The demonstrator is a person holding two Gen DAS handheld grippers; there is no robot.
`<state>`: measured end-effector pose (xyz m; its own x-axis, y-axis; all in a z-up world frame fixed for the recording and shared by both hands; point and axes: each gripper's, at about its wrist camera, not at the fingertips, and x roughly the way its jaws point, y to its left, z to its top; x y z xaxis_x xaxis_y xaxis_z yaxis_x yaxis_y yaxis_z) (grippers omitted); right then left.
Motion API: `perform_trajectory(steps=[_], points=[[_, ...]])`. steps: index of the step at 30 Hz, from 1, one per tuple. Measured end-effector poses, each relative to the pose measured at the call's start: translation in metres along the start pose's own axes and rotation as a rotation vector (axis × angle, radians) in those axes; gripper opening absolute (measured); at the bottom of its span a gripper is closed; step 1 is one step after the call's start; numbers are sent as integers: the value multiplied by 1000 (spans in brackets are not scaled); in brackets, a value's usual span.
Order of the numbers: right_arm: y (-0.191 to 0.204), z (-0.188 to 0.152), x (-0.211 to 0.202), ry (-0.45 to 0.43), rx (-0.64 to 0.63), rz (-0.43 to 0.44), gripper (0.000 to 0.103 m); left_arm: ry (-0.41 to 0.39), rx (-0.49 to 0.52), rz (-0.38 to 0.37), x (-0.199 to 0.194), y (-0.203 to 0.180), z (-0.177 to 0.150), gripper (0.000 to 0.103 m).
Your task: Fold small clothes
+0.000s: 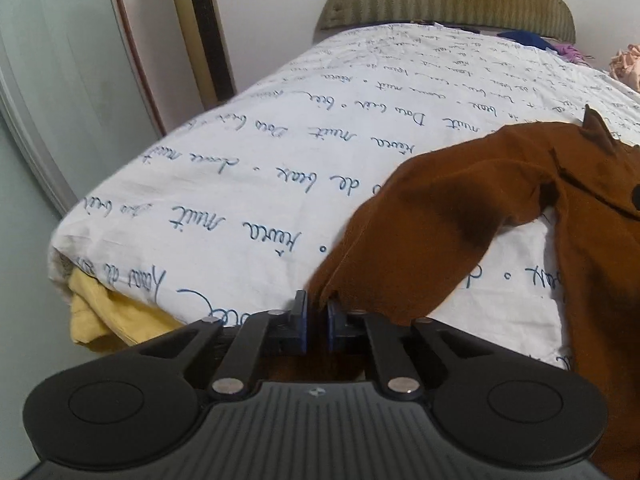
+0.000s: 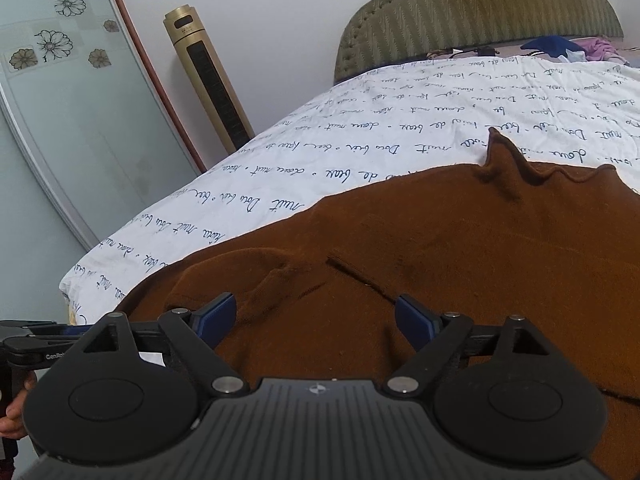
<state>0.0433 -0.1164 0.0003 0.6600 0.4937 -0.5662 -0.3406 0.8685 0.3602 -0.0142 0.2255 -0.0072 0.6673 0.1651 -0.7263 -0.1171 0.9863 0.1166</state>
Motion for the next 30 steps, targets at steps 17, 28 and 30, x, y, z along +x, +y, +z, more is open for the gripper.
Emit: perform_trajectory(steps=[17,28,30], points=[[-27,-14,-26,-38,85,-20,87,-49,-119,-664,-68,-63,104,6],[-28,-28,-40,-16,8,192,87,131,-73,-700,4,-170,141,6],[-20,-33,-30,16,-7,233,86,135,-74,-699,6,-174,141,6]])
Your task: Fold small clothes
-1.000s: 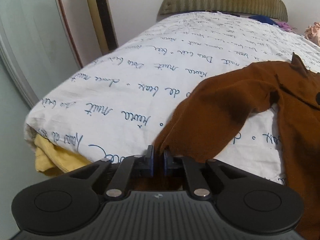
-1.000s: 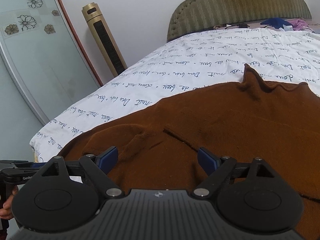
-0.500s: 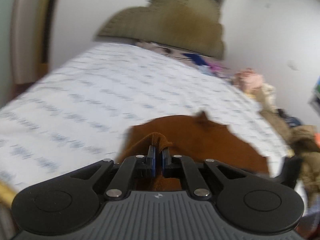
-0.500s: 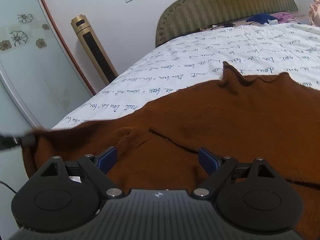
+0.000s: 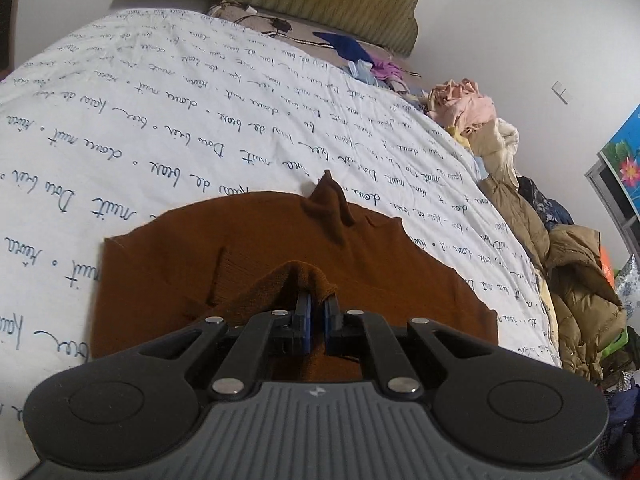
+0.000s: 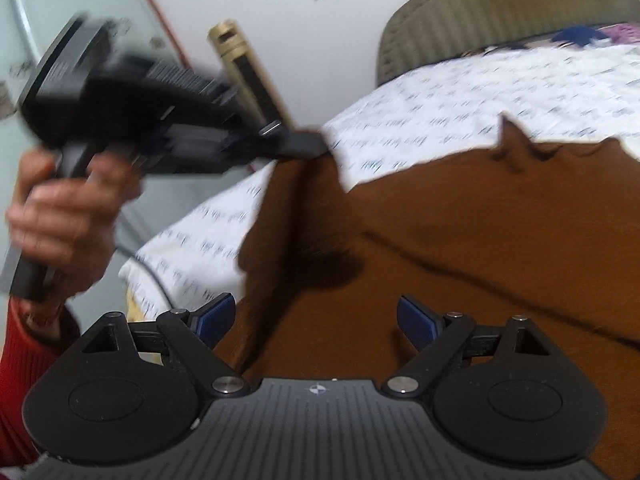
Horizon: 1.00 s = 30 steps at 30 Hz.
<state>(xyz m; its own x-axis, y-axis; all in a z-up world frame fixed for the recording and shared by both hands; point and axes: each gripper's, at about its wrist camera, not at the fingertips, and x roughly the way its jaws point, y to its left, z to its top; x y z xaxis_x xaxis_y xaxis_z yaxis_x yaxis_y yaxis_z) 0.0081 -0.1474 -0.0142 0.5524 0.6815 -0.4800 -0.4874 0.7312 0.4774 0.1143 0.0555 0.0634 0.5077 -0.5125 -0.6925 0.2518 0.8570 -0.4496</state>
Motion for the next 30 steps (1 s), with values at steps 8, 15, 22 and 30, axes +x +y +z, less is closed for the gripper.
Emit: perform_trajectory(steps=[8,15,22,30], points=[[16,-8,52,136,5,34,10,-30,-30,1,-7,2,4,6],[-10,10,-22,3,5,-101,8,-64,-5,36,-3,-8,9,6],[-86,41,-113,-157,139,-391,8,53,10,29,61,-27,16,21],[-116,27,-142,-316,242,-672,49,-14,147,228,80,-34,-1,67]])
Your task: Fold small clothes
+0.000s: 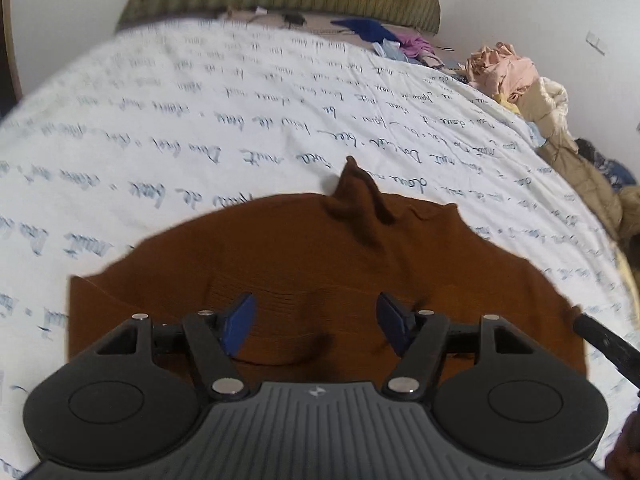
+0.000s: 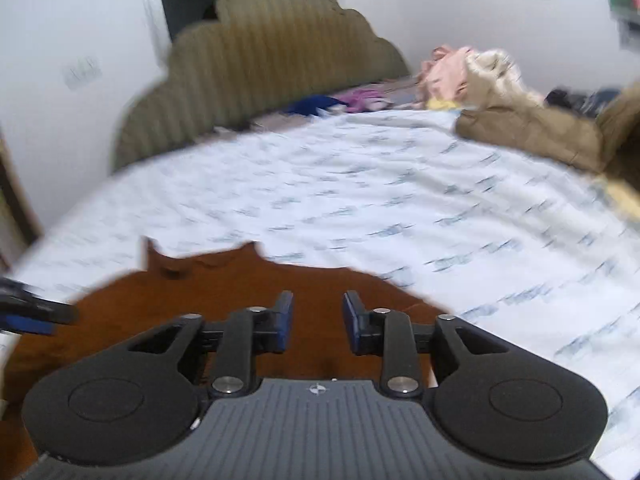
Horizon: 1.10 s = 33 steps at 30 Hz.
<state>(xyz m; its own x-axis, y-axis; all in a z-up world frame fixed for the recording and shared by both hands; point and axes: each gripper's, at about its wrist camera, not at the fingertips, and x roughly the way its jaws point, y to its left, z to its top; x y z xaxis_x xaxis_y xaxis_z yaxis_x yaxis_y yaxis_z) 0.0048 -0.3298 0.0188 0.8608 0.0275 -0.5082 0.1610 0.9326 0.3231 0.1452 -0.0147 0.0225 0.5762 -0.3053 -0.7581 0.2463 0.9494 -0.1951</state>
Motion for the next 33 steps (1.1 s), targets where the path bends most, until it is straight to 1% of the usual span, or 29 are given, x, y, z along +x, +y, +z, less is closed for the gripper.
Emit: perform_trajectory(steps=[1,4,5,6,8,10,12,14,15,17,18,20,23,24,26,27,29,31,33], points=[[-2,-6,1,25,32,49,58,-14,8,14,-4,-1,-3,67],[-3,-23,11,102,176,169,59,-63,25,49,-19,0,-14,68],[-4,-26,16,129,231,209,59,-74,29,62,-22,-1,-17,70],[-5,-30,22,153,292,229,59,-88,32,76,-26,0,-21,70],[2,-43,31,184,380,242,59,-127,32,107,-36,2,-29,71],[2,-47,47,186,439,220,59,-168,23,139,-46,6,-36,71],[0,-49,57,155,472,189,57,-195,4,171,-52,12,-40,78],[1,-49,64,121,503,166,57,-203,-18,194,-54,17,-42,78],[0,-48,66,107,505,158,55,-199,-21,199,-53,19,-43,78],[2,-46,70,111,488,132,30,-187,-25,205,-52,22,-44,78],[1,-46,73,123,489,141,14,-184,-29,210,-52,23,-45,78],[-1,-43,70,109,497,163,14,-189,-34,220,-52,23,-46,78],[-3,-32,43,8,442,155,14,-209,-25,236,-55,22,-48,78],[-3,-27,31,-26,410,148,14,-210,-18,241,-55,21,-48,78],[-2,-19,10,-81,325,104,14,-206,-3,249,-52,19,-51,78],[-4,-19,2,-91,293,82,14,-200,4,253,-49,18,-52,78],[-11,-22,-5,-71,269,45,14,-173,17,258,-40,14,-55,78],[-22,-29,-1,-16,293,38,14,-145,33,256,-31,11,-60,78],[-32,-38,6,30,330,37,15,-139,53,266,-26,6,-64,78]])
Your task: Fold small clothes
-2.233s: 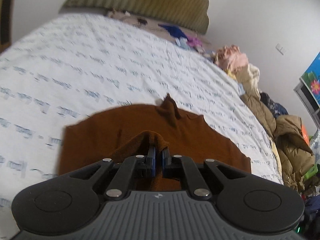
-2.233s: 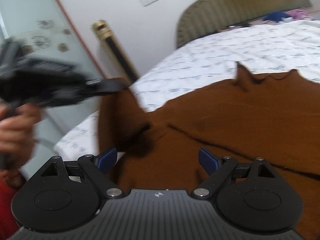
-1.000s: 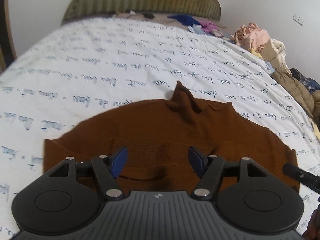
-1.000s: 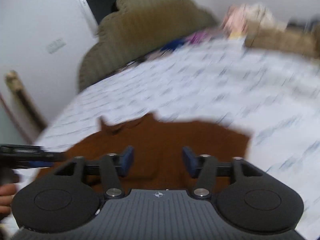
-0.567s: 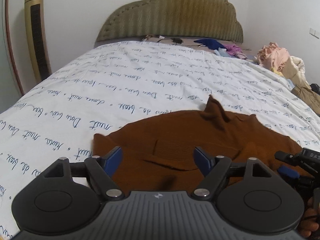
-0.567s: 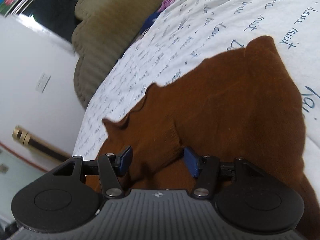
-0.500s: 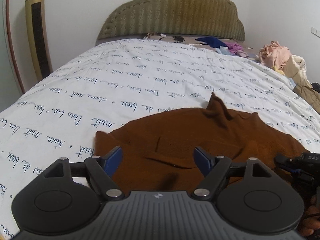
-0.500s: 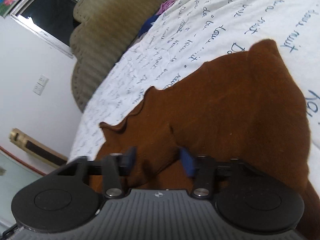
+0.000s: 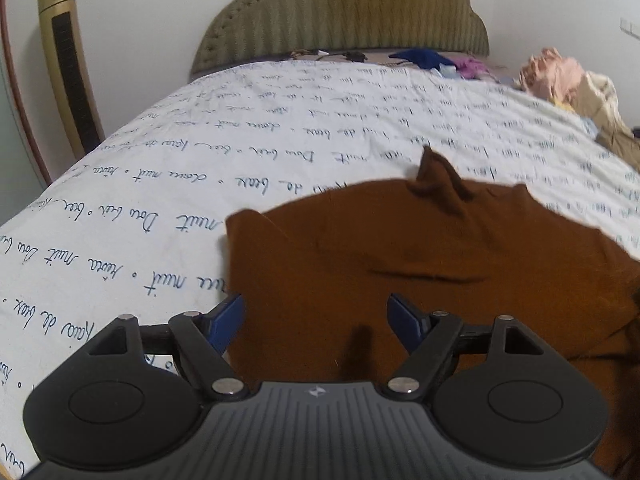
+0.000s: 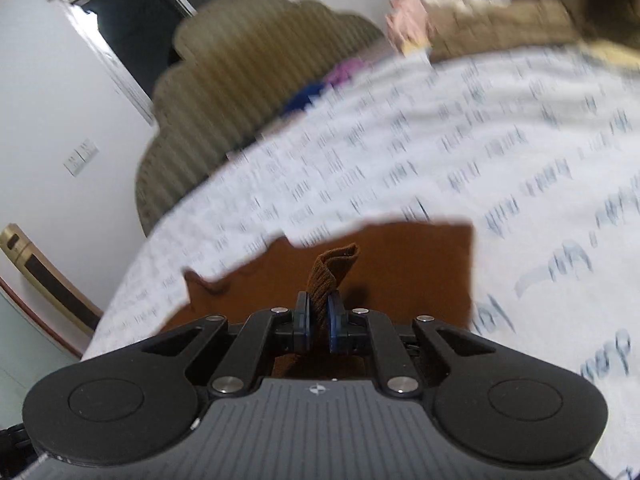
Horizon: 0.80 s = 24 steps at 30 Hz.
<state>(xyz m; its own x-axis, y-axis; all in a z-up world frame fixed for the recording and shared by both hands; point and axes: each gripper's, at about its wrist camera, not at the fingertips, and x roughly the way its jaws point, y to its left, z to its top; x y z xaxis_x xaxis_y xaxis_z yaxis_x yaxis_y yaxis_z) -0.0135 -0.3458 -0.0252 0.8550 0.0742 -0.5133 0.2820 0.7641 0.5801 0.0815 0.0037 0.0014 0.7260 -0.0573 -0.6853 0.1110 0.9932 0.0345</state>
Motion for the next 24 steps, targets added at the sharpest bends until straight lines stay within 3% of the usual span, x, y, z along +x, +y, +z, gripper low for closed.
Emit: perform_trajectory(steps=[5,9,10,11,19,24], points=[[-12,-3,12,32,51,4,27,-3,32,18,0,-9,-6,78],[-8,-1,17,13,43,0,26,-6,42,9,-1,-15,-7,78],[-8,0,17,11,44,1,17,-6,48,9,-1,-17,-7,78],[-8,0,17,5,39,0,16,-6,55,12,-1,-19,-7,78],[4,4,-11,-130,-122,-120,15,-10,71,11,0,-23,-8,78],[0,4,-5,-65,-165,-147,20,-1,68,14,4,-24,-11,78]])
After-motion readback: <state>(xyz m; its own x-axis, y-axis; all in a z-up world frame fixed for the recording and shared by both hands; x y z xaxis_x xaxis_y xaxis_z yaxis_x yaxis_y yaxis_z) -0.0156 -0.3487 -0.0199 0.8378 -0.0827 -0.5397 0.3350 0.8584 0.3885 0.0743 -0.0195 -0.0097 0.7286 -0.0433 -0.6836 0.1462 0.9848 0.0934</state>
